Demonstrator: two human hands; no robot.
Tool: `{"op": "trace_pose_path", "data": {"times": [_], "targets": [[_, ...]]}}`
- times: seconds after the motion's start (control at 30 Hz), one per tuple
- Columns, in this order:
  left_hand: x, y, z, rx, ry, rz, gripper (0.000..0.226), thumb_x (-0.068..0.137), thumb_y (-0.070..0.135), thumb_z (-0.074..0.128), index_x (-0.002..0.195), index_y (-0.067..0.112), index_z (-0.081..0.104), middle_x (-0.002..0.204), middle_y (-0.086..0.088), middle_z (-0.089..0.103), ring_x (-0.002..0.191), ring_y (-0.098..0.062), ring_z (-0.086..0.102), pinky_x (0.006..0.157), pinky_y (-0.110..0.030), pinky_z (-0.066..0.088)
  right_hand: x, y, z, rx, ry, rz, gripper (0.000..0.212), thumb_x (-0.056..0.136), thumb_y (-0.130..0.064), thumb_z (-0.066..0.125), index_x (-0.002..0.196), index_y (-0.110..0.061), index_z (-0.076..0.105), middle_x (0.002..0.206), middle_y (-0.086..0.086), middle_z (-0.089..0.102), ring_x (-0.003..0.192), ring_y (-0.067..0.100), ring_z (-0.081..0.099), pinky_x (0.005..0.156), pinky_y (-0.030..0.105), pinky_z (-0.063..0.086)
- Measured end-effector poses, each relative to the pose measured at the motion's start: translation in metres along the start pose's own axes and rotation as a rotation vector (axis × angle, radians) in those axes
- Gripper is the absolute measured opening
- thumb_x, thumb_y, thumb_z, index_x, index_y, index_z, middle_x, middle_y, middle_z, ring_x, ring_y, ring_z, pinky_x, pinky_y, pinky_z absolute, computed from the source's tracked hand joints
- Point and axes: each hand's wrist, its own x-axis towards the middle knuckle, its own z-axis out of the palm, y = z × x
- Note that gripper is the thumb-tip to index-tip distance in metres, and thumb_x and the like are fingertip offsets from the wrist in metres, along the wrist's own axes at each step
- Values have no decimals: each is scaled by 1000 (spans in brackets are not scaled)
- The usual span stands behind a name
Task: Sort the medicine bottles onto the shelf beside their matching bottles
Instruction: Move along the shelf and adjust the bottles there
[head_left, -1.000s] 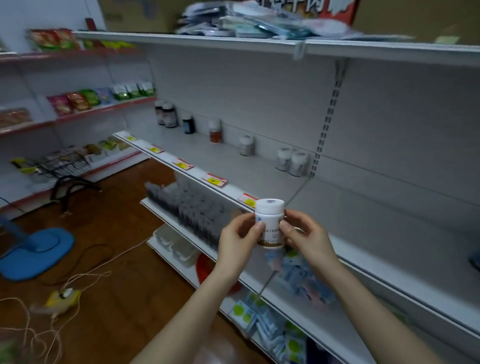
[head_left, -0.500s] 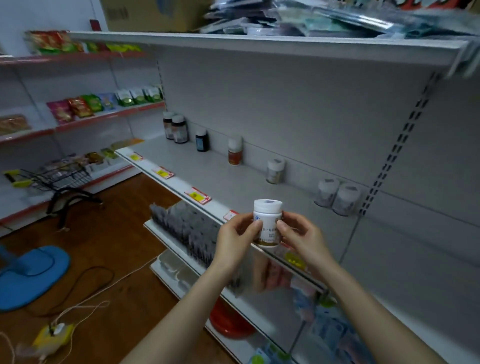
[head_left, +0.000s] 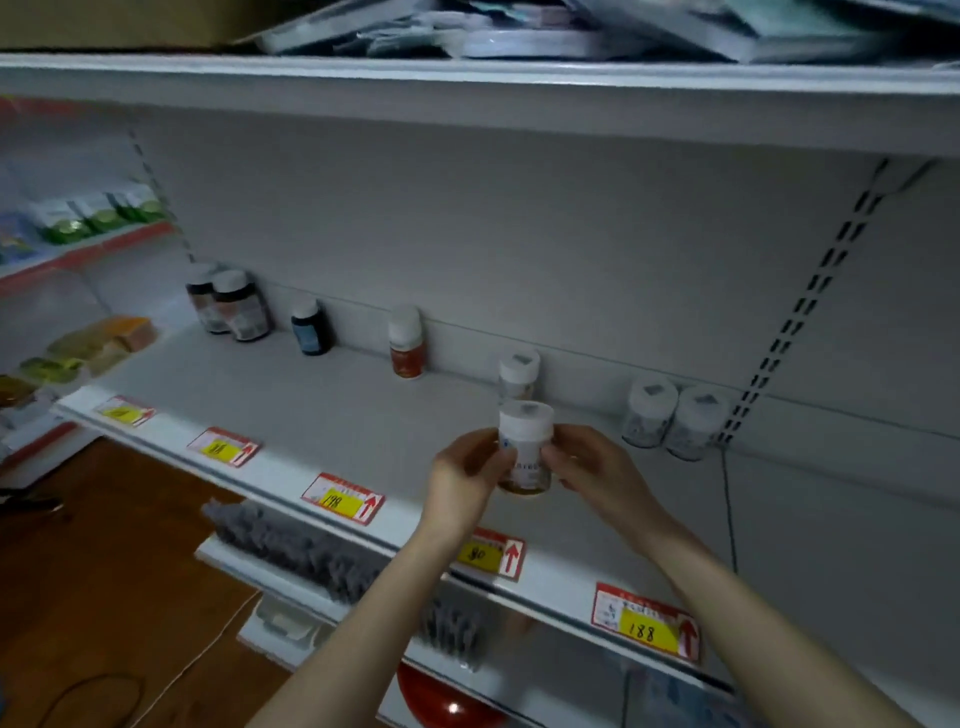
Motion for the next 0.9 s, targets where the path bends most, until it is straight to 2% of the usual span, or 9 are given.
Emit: {"op": "trace_pose_path", "data": {"times": [0.07, 0.17, 0.3, 0.43, 0.5, 0.57, 0.67, 0.77, 0.9], "targets": [[15, -9, 2, 71, -60, 19, 18, 84, 11, 61, 101, 8, 65, 91, 1, 63, 71, 3, 60, 59, -1, 43, 4, 3, 3, -23, 83, 22, 20, 86, -22, 60, 106, -20, 56, 101, -9, 61, 90, 1, 60, 70, 10, 49], [34, -20, 5, 166, -167, 53, 21, 84, 15, 61, 104, 10, 66, 94, 3, 62, 82, -10, 58, 59, 3, 39, 9, 12, 9, -73, 204, 39, 22, 86, -21, 61, 107, -19, 55, 102, -5, 61, 89, 4, 60, 66, 7, 48], [48, -37, 9, 189, -249, 83, 21, 83, 12, 62, 104, 10, 65, 91, 4, 61, 85, -9, 57, 62, 5, 37, 14, 29, 19, -186, 301, 45, 29, 86, -15, 61, 114, -6, 57, 104, -4, 58, 93, 7, 57, 69, 0, 43], [55, -50, 12, 163, -311, 105, 23, 83, 10, 62, 106, 11, 64, 94, 5, 63, 82, -4, 58, 64, 5, 37, 19, 42, 22, -187, 338, 64, 30, 85, -12, 62, 114, -7, 54, 103, -7, 56, 100, 9, 56, 75, 4, 45], [60, -52, 15, 126, -308, 105, 22, 84, 11, 61, 105, 14, 64, 93, 6, 64, 81, -2, 58, 66, 3, 38, 25, 45, 22, -156, 335, 71, 29, 86, -13, 61, 113, -9, 52, 105, -9, 56, 102, 9, 56, 78, 7, 45], [67, -52, 18, 134, -304, 122, 23, 86, 14, 59, 108, 17, 63, 93, 7, 64, 85, -8, 60, 67, -2, 40, 33, 47, 21, -164, 338, 78, 31, 86, -13, 60, 116, -7, 51, 109, -5, 56, 104, 11, 55, 82, 11, 45], [79, -51, 24, 184, -341, 72, 26, 89, 14, 53, 114, 18, 60, 99, 3, 65, 92, -10, 57, 71, -8, 40, 49, 47, 18, -173, 357, 89, 34, 87, -11, 59, 119, -5, 49, 112, -2, 54, 109, 15, 54, 89, 23, 44], [91, -53, 33, 268, -361, 12, 26, 90, 9, 47, 113, 11, 60, 112, -6, 66, 102, -18, 59, 81, -19, 37, 65, 47, 14, -165, 372, 108, 35, 88, -9, 57, 121, -2, 48, 114, 1, 52, 112, 18, 53, 87, 19, 41], [104, -57, 43, 316, -409, -31, 23, 91, 9, 42, 103, 3, 61, 109, -16, 66, 103, -30, 58, 77, -25, 35, 85, 49, 7, -173, 363, 139, 39, 89, -8, 55, 126, -2, 44, 129, 12, 53, 119, 24, 51, 89, 24, 41]]}}
